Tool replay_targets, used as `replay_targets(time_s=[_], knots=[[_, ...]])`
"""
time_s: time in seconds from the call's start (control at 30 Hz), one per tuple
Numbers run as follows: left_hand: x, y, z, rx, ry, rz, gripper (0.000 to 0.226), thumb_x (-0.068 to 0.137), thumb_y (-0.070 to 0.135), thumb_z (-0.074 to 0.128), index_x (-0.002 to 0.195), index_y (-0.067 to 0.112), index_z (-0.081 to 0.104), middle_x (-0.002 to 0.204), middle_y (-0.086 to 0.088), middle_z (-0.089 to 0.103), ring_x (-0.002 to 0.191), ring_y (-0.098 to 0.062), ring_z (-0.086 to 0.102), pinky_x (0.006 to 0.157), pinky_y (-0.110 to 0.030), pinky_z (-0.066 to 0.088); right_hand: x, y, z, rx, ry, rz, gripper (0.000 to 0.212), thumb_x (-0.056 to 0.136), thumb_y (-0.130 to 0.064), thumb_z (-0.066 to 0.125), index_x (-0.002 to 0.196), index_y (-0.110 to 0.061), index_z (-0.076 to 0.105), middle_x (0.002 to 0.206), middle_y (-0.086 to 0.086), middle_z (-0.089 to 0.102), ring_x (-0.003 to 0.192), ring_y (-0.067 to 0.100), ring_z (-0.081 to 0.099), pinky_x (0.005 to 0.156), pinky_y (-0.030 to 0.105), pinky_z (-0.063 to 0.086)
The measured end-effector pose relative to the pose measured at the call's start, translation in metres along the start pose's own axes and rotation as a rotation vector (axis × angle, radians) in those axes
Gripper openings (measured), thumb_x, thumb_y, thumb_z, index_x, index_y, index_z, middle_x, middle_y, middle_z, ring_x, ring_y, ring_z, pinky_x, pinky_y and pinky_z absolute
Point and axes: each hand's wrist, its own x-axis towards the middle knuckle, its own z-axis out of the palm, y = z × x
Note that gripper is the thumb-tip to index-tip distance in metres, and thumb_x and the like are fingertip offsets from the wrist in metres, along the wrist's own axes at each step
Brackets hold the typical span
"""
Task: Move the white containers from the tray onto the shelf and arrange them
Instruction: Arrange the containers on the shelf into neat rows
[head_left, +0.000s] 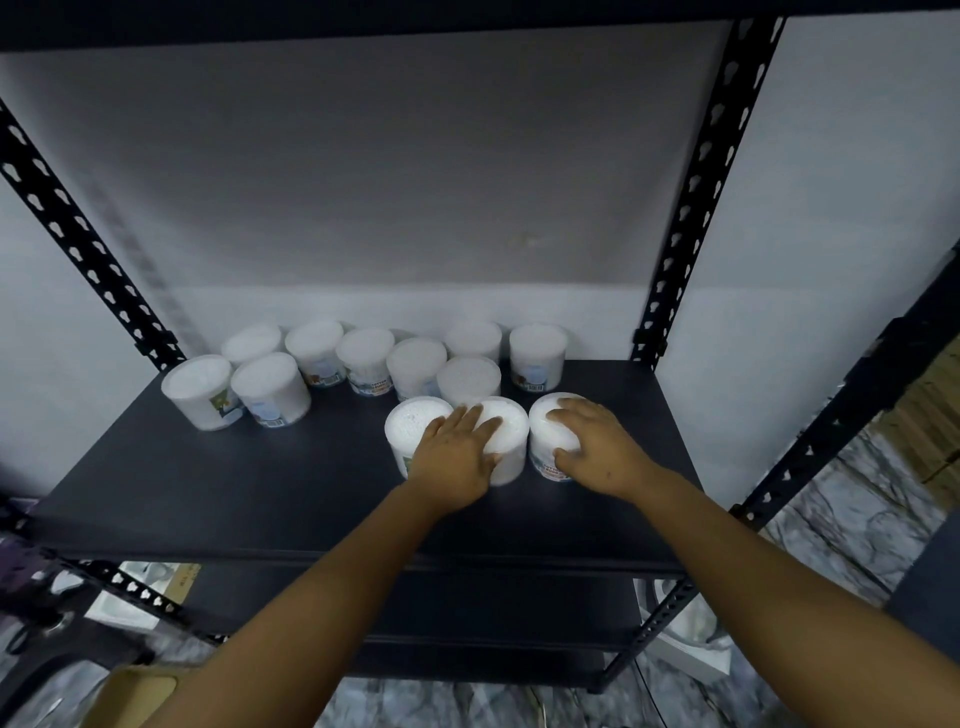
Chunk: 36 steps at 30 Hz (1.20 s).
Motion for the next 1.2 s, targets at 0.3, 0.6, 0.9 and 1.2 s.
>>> replay_targets(time_s=[0.3, 0.6, 0.9, 1.2], knots=[[-0.004, 0.008, 0.0, 0.067, 0.112, -0.151, 0.067, 0.087, 0.062, 0.045, 0.14, 0.021, 0.04, 0.143, -0.008, 0.038, 0.131, -0.027, 0.033, 0.11, -0.042, 0.021, 0.003, -0.008, 0.01, -0.13, 0.076, 0.005, 0.066, 0.084, -0.048, 0.062, 0.138, -0.016, 0.043, 0.149, 0.006, 0.036, 0.14, 0.023, 0.027, 0.114, 0.039, 0.016], [-0.001, 0.001, 0.001, -0.001, 0.133, -0.059, 0.065, 0.089, 0.056, 0.048, 0.142, 0.019, 0.04, 0.149, -0.007, 0.036, 0.137, -0.026, 0.028, 0.113, -0.04, 0.018, 0.001, -0.01, 0.007, -0.177, 0.115, 0.011, 0.059, 0.084, -0.041, 0.061, 0.136, -0.015, 0.046, 0.149, 0.006, 0.036, 0.138, 0.024, 0.028, 0.112, 0.038, 0.019], [-0.005, 0.003, 0.003, -0.045, 0.182, -0.067, 0.061, 0.089, 0.049, 0.053, 0.139, 0.015, 0.043, 0.146, -0.008, 0.04, 0.135, -0.025, 0.033, 0.113, -0.039, 0.019, 0.002, -0.014, 0.009, -0.16, 0.108, 0.039, 0.059, 0.087, -0.038, 0.06, 0.138, -0.012, 0.044, 0.149, 0.01, 0.036, 0.138, 0.026, 0.029, 0.114, 0.037, 0.019], [-0.006, 0.005, 0.004, -0.033, 0.163, -0.089, 0.061, 0.092, 0.051, 0.047, 0.142, 0.017, 0.039, 0.15, -0.006, 0.034, 0.139, -0.024, 0.028, 0.116, -0.041, 0.014, 0.002, -0.014, 0.008, -0.138, 0.106, 0.056, 0.056, 0.089, -0.037, 0.06, 0.137, -0.011, 0.045, 0.146, 0.011, 0.041, 0.135, 0.027, 0.035, 0.113, 0.039, 0.024]])
